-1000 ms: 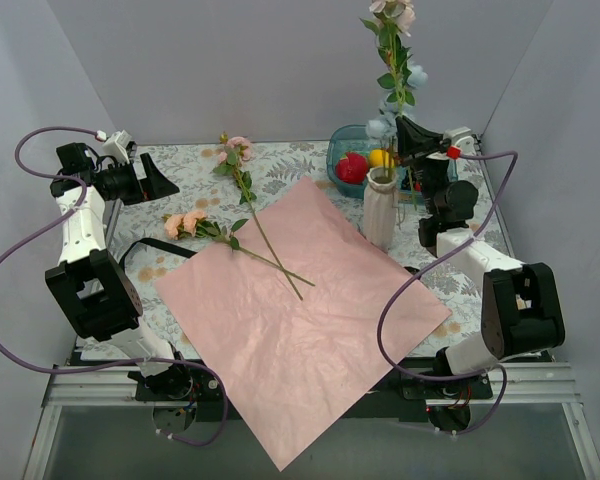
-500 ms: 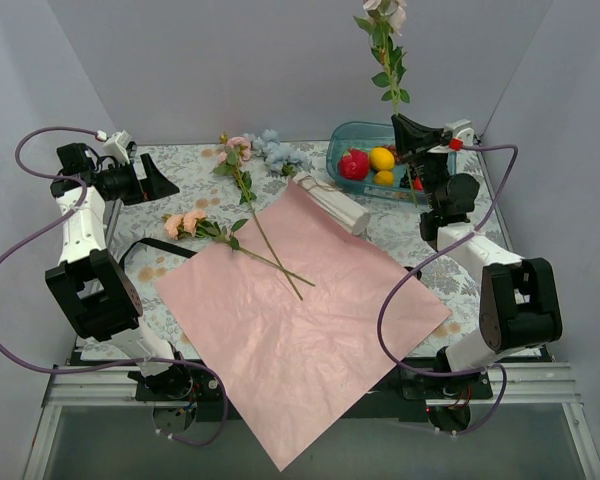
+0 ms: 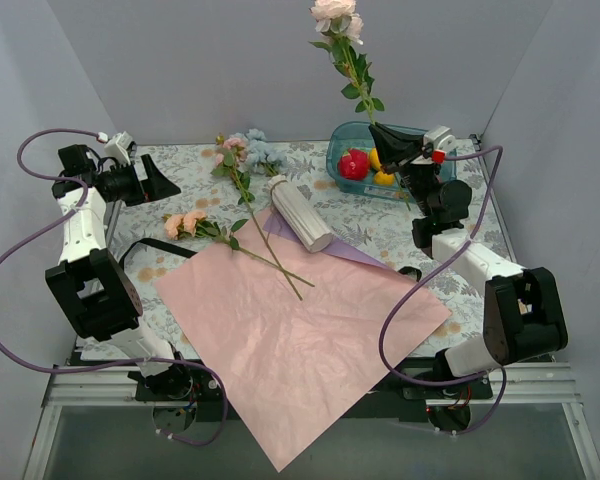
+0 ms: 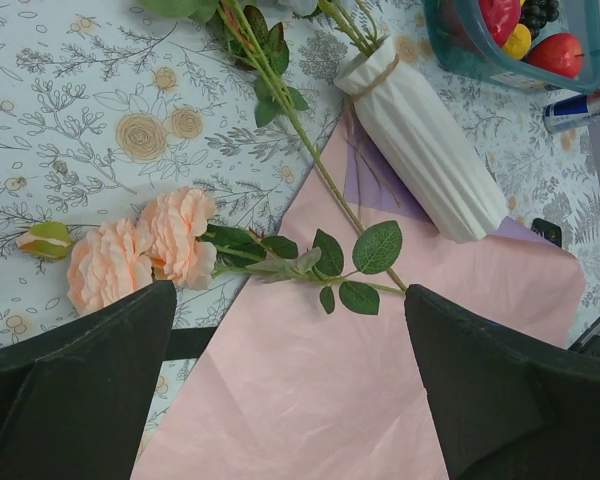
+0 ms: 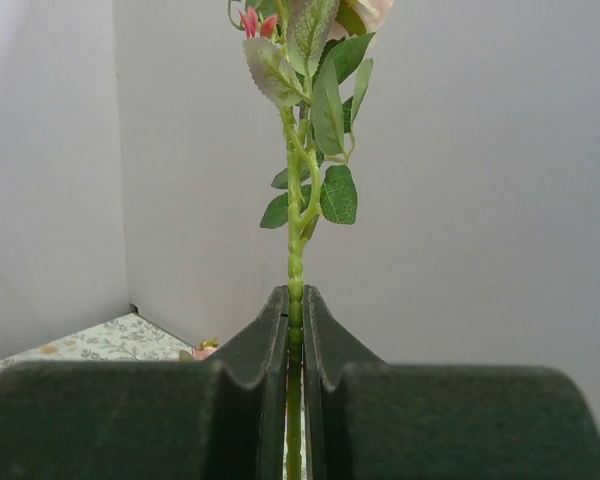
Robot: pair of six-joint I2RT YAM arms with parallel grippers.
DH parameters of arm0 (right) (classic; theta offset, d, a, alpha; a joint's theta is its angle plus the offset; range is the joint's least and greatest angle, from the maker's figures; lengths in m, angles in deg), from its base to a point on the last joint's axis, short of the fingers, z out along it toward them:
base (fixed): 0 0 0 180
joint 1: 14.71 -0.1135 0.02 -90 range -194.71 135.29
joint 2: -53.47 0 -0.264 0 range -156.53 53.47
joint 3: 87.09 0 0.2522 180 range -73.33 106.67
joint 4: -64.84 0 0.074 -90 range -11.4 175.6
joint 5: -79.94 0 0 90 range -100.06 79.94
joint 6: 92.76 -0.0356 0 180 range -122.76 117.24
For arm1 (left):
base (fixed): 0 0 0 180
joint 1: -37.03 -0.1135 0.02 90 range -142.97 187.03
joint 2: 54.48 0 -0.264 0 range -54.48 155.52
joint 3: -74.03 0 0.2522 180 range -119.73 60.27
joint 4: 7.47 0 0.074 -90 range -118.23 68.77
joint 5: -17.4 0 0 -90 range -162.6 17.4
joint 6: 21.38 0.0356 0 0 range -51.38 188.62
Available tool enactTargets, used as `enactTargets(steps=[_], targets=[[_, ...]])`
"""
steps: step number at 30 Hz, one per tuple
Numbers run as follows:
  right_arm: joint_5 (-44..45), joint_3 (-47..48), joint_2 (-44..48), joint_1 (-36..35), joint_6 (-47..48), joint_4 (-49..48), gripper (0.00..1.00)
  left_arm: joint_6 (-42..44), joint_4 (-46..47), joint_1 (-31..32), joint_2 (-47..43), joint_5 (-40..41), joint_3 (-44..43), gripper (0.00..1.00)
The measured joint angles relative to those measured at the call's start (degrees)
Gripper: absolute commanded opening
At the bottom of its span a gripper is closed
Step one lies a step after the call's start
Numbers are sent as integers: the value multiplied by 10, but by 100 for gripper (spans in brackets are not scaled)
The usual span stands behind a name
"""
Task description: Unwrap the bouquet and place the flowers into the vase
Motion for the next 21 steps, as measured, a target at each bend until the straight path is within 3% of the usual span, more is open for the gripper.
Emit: enactTargets(steps=[6,12,21], targets=[[-13,18,9,-16,29,4,1,-11,10,31,7,6,0,98],[-17,27,10,-24,41,21,1,-68,27,138,54,26,-32,98],[-25,25,60,-24,67,61,1,-168,27,267,296,69,-308,98]])
